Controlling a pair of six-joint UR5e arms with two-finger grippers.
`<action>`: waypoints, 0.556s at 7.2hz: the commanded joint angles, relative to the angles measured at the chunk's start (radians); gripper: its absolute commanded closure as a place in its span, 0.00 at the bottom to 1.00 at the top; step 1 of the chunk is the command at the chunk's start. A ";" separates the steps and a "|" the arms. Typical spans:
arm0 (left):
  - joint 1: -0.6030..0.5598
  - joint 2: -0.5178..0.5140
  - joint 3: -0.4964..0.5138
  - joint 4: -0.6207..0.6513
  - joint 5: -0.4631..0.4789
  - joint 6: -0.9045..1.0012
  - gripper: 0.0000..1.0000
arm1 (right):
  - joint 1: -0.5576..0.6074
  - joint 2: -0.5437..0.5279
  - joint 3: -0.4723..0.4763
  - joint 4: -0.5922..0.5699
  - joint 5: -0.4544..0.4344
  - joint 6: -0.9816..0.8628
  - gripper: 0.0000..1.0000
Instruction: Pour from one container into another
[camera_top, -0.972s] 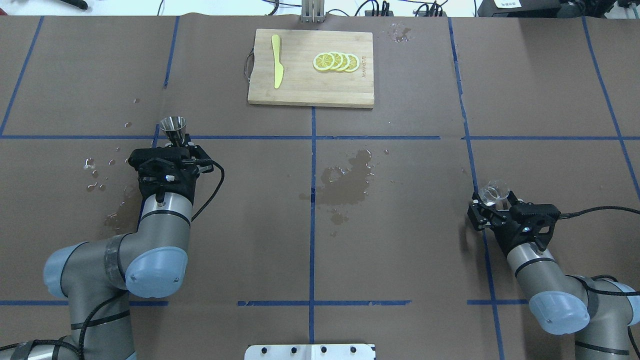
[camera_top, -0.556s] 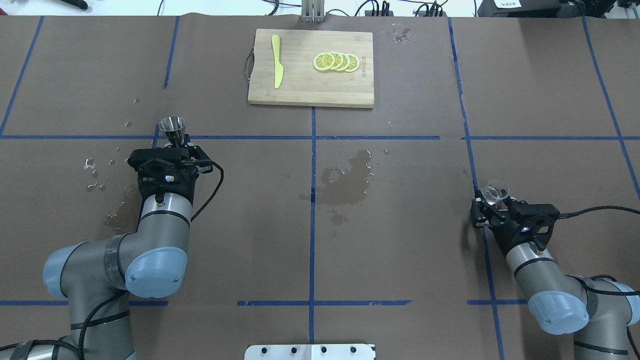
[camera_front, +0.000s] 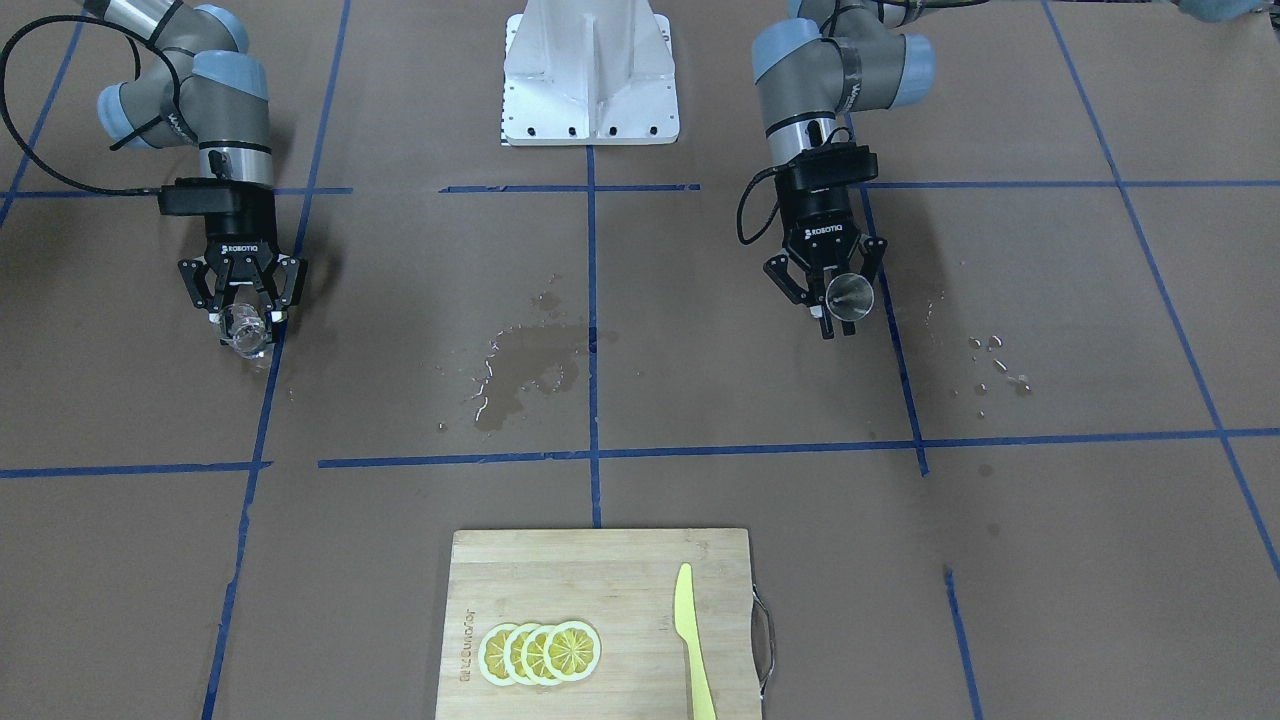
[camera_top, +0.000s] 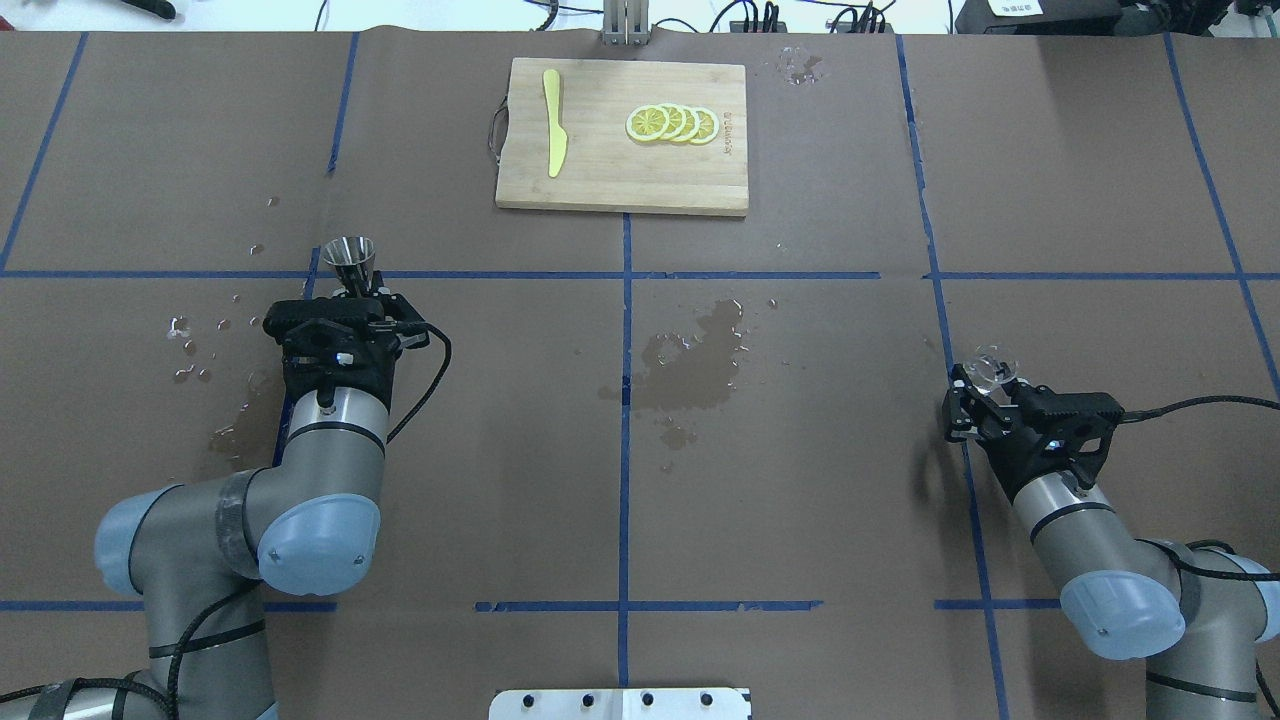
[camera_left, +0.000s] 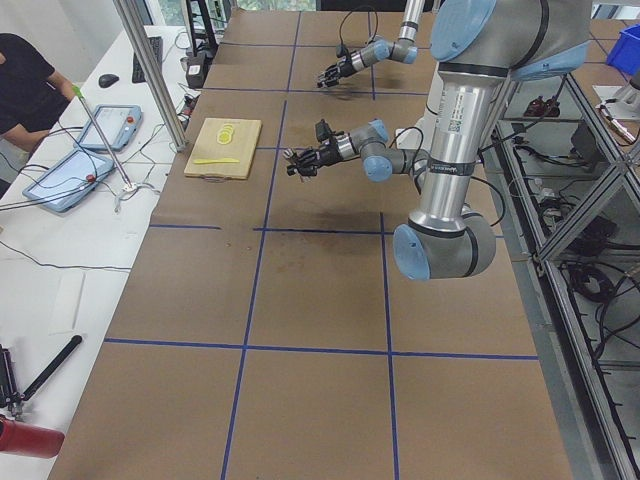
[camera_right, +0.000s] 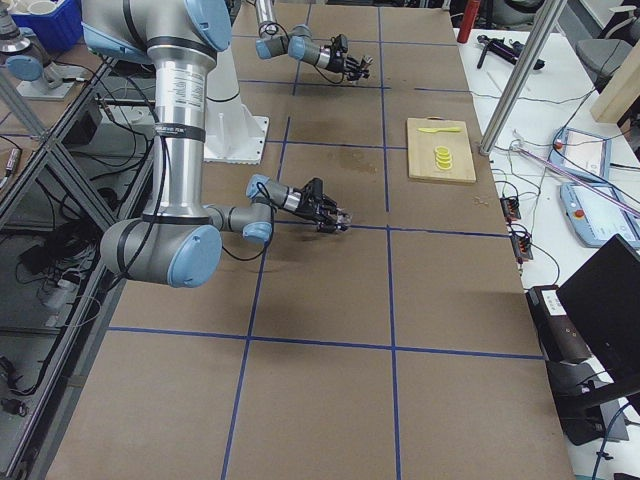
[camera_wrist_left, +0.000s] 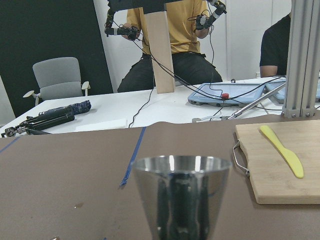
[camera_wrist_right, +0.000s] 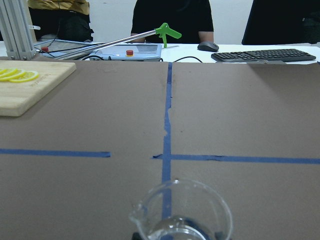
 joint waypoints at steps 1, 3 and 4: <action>0.010 -0.045 0.002 -0.002 -0.002 0.046 1.00 | 0.035 0.002 0.073 -0.003 0.015 -0.158 1.00; 0.020 -0.099 -0.005 -0.099 -0.072 0.330 1.00 | 0.063 0.002 0.177 -0.001 0.091 -0.351 1.00; 0.024 -0.096 0.020 -0.294 -0.165 0.485 1.00 | 0.078 0.004 0.222 -0.004 0.099 -0.424 1.00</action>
